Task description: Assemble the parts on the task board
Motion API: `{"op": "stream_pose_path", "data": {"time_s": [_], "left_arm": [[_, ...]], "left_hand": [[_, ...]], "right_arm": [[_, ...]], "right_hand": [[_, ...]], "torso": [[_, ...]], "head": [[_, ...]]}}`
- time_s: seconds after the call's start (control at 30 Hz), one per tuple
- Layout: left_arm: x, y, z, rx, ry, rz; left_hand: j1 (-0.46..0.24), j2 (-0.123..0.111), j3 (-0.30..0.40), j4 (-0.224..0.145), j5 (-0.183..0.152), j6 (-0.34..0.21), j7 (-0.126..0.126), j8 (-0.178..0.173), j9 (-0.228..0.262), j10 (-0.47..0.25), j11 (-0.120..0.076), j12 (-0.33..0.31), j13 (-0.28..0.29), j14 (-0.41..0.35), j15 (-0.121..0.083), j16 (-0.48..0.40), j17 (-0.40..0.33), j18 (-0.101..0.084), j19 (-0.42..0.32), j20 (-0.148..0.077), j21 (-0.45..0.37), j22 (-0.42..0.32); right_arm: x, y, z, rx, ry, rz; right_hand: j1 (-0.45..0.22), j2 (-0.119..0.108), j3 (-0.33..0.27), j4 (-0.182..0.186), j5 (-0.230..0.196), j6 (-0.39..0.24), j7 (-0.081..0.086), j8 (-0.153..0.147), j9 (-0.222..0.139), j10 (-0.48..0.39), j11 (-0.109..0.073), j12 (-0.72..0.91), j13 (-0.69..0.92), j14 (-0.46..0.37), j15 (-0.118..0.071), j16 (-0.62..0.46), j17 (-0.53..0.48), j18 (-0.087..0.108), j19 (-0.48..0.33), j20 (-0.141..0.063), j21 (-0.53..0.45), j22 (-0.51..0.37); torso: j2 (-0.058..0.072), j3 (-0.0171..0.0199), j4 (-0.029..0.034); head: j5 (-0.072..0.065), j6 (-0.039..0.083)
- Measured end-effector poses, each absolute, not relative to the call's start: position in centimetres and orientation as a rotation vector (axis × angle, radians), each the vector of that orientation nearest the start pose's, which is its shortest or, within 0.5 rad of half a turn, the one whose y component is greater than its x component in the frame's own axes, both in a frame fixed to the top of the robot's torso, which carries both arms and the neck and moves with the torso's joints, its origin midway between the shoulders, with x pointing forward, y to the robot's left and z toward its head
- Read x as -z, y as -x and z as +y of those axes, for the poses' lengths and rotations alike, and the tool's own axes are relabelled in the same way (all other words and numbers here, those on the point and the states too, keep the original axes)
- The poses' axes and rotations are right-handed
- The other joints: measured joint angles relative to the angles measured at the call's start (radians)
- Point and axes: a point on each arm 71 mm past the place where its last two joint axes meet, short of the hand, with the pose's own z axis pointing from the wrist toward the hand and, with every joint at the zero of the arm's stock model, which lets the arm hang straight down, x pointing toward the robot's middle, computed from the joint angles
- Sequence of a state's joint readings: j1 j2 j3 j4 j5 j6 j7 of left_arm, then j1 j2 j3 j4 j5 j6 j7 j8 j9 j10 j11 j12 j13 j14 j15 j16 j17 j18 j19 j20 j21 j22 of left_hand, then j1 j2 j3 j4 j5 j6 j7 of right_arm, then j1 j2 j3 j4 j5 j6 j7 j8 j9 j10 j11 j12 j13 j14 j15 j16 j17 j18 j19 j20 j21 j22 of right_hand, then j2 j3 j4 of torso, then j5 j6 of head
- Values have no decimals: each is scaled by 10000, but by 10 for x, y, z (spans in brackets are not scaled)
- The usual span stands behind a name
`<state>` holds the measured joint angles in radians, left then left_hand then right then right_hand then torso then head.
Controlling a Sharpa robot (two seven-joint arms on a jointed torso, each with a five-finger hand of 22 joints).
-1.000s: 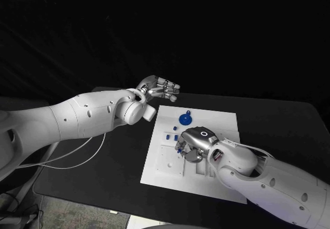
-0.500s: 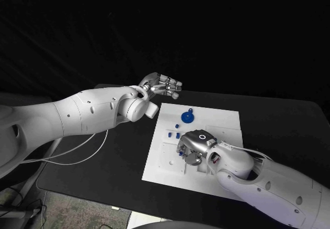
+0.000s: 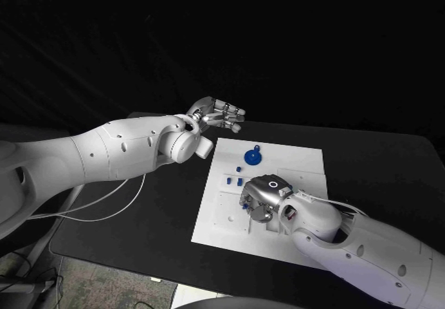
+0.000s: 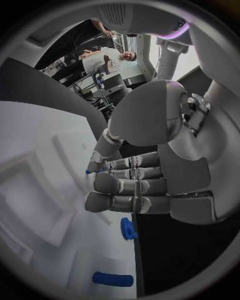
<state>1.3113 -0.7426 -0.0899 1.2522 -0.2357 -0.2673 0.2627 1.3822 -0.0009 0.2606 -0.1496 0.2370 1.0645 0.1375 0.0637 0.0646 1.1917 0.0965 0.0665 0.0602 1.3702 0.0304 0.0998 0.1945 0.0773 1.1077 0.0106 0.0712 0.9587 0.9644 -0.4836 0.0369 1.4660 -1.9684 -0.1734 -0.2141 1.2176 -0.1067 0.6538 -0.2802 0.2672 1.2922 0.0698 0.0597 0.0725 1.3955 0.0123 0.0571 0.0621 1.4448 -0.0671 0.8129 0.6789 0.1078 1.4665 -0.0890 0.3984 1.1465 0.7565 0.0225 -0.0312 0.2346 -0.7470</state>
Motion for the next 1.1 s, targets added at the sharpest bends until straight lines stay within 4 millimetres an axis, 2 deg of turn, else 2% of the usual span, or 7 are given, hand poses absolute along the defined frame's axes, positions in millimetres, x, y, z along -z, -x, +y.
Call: {"op": "stream_pose_path", "data": {"time_s": [0.63,1.1], "left_arm": [[158,-549,237,12896,8766,15154],[158,-549,236,12934,8776,15263]], "left_hand": [[-40,-40,34,34,-1,-35,35,0,0,0,0,0,0,0,0,0,0,0,0,0,0,-85],[-39,-39,34,34,-1,-35,35,0,0,0,0,0,0,0,0,0,-10,0,-36,36,0,-111]], "right_arm": [[262,-427,-27,-6534,6302,16487],[265,-425,-25,-6458,6490,16496]], "right_hand": [[-14,-18,2,2,-2,23,-27,11,3,-2,0,-1,-3,0,0,39,-41,-1,-22,-14,0,81],[-39,-44,30,29,-10,-1,-42,1,6,-2,1,-2,-4,-1,2,38,-64,-1,5,-38,-123,95]], "torso": [[-3,-16,8],[-4,-8,5]], "head": [[12,-41],[47,-93]]}}
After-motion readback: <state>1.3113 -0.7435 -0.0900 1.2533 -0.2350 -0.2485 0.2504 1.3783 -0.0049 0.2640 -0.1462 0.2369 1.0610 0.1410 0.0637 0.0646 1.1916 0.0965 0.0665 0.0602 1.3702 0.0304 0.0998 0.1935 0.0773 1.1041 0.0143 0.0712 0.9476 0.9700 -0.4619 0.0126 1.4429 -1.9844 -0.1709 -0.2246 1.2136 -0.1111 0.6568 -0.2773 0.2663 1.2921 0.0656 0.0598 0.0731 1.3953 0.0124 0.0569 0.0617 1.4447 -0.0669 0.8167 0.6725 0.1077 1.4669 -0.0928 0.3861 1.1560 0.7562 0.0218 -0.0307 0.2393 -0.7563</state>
